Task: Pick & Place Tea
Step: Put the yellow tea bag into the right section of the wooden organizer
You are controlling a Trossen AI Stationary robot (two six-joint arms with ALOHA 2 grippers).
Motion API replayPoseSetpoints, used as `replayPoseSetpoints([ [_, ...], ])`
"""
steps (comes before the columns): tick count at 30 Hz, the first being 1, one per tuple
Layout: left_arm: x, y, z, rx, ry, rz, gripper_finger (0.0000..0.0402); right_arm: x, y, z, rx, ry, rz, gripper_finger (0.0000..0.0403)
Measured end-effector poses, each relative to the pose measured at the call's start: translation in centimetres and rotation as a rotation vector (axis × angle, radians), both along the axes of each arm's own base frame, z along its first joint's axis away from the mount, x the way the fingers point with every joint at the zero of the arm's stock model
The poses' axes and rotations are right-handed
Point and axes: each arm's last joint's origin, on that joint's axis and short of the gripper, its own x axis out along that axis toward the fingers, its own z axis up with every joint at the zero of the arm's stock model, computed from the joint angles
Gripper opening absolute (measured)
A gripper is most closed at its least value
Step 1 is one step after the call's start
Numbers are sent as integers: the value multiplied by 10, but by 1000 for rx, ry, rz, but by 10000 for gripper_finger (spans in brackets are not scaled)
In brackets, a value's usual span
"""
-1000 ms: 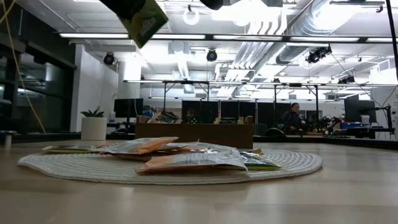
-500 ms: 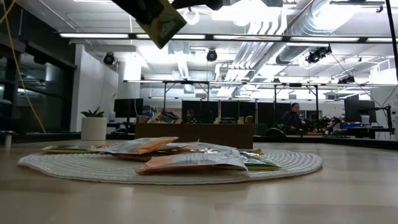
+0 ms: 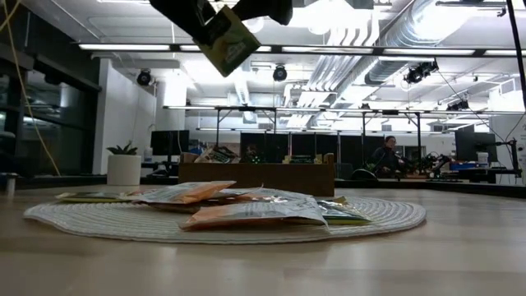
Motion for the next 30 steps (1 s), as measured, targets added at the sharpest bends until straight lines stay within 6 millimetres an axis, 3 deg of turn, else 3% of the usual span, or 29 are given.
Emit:
replayPoseSetpoints([
  [16, -1, 0, 1, 4, -6, 7, 0, -3, 1, -4, 44, 55, 18, 163],
  [30, 0, 0, 1, 8, -9, 7, 0, -2, 2, -2, 60, 34, 30, 76],
])
